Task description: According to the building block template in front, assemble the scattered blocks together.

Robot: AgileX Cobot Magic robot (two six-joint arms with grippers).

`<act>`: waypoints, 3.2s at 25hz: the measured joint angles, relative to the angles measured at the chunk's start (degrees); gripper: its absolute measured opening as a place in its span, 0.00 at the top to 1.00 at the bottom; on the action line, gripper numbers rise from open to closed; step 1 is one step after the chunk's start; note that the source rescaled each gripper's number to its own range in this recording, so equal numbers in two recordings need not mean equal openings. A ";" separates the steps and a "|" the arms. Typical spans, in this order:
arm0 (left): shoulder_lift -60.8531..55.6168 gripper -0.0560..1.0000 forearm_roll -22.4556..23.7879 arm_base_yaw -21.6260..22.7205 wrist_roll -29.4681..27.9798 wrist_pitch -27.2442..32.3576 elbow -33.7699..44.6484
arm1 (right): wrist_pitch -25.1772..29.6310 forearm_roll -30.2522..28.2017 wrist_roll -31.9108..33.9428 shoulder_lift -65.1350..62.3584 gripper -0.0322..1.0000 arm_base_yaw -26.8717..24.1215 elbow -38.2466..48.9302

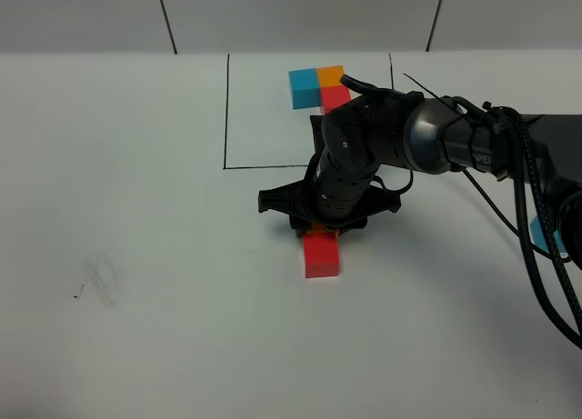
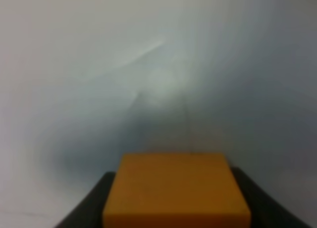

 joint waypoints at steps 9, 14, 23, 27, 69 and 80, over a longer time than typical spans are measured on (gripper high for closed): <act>0.00 0.95 0.00 0.00 0.00 0.00 0.00 | -0.68 -3.20 -1.20 0.04 0.55 0.00 0.00; 0.00 0.95 0.00 0.00 0.00 0.00 0.00 | -0.68 -3.34 -2.15 0.04 0.55 0.00 0.00; 0.00 0.95 0.00 0.00 0.00 0.00 0.00 | -0.68 -3.18 -3.19 0.04 0.54 0.00 0.00; 0.00 0.95 0.00 0.00 0.00 0.00 0.00 | -0.62 -3.18 -4.14 0.04 0.37 0.00 0.00; 0.00 0.95 0.00 0.00 0.00 0.00 0.00 | 20.57 -22.63 -17.68 -14.28 0.13 0.20 -0.11; 0.00 0.95 0.00 0.00 0.00 0.00 0.00 | 23.29 -20.88 -20.05 -15.87 0.14 -4.85 -0.11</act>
